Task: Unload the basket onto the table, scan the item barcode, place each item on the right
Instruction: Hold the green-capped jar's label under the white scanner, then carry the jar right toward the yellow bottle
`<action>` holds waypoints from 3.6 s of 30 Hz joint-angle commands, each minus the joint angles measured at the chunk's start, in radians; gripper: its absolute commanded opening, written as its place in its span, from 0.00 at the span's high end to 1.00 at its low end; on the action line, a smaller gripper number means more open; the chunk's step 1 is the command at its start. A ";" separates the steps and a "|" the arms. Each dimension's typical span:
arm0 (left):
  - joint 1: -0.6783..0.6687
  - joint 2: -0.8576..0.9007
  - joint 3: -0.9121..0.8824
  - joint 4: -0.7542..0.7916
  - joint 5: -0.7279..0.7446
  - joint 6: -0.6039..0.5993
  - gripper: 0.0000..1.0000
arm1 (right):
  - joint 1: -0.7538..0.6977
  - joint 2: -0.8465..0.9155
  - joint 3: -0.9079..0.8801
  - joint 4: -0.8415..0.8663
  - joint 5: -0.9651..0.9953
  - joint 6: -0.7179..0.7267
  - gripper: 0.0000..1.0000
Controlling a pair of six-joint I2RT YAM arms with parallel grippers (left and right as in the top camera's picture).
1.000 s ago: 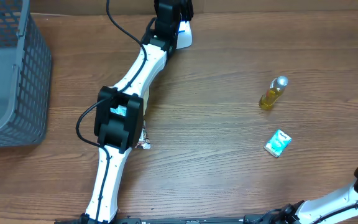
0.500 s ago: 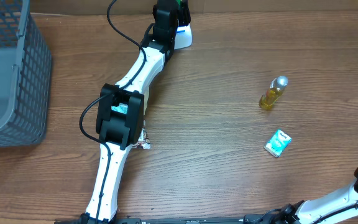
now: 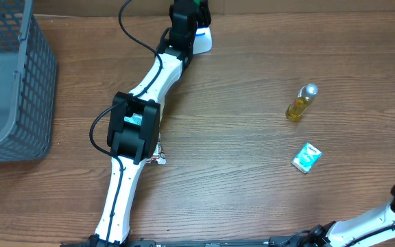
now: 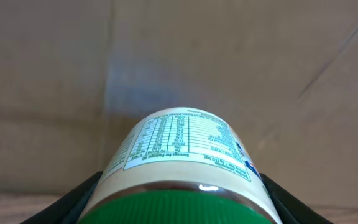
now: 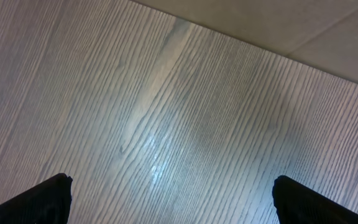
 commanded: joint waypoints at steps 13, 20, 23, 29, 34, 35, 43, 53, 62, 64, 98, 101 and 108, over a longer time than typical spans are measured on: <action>-0.005 -0.183 0.023 -0.150 0.083 0.103 0.96 | -0.001 -0.014 0.010 0.003 0.006 0.000 0.00; -0.053 -0.414 0.023 -0.670 0.084 0.104 0.96 | -0.001 -0.014 0.010 0.003 0.006 0.000 0.00; -0.086 -0.476 0.023 -0.898 0.084 0.061 0.94 | -0.001 -0.014 0.010 0.003 0.006 0.000 0.00; -0.159 -0.486 0.020 -1.258 0.113 0.008 0.96 | -0.001 -0.014 0.010 0.003 0.006 0.000 0.00; -0.237 -0.460 -0.006 -1.413 0.158 -0.104 0.96 | -0.001 -0.014 0.010 0.003 0.006 0.000 0.00; -0.253 -0.455 -0.014 -1.423 0.165 -0.125 0.96 | -0.001 -0.014 0.010 0.003 0.006 0.000 0.00; -0.412 -0.392 -0.061 -1.416 0.179 -0.282 0.90 | -0.001 -0.014 0.010 0.003 0.006 0.000 0.00; -0.570 -0.258 -0.061 -1.313 0.180 -0.373 0.89 | -0.001 -0.014 0.010 0.003 0.006 0.000 0.00; -0.629 -0.242 -0.061 -1.283 0.176 -0.369 0.85 | -0.001 -0.014 0.010 0.003 0.006 0.000 0.00; -0.634 -0.241 -0.061 -1.283 0.176 -0.369 0.85 | -0.001 -0.014 0.010 0.003 0.006 0.000 0.00; -0.672 -0.231 -0.062 -1.298 0.101 -0.361 0.49 | -0.001 -0.014 0.010 0.003 0.006 0.000 0.00; -0.672 -0.231 -0.062 -1.299 0.111 -0.332 0.35 | -0.001 -0.014 0.010 0.003 0.006 0.000 0.00; -0.672 -0.231 -0.062 -1.299 0.154 -0.277 0.17 | -0.001 -0.014 0.010 0.003 0.006 0.000 0.00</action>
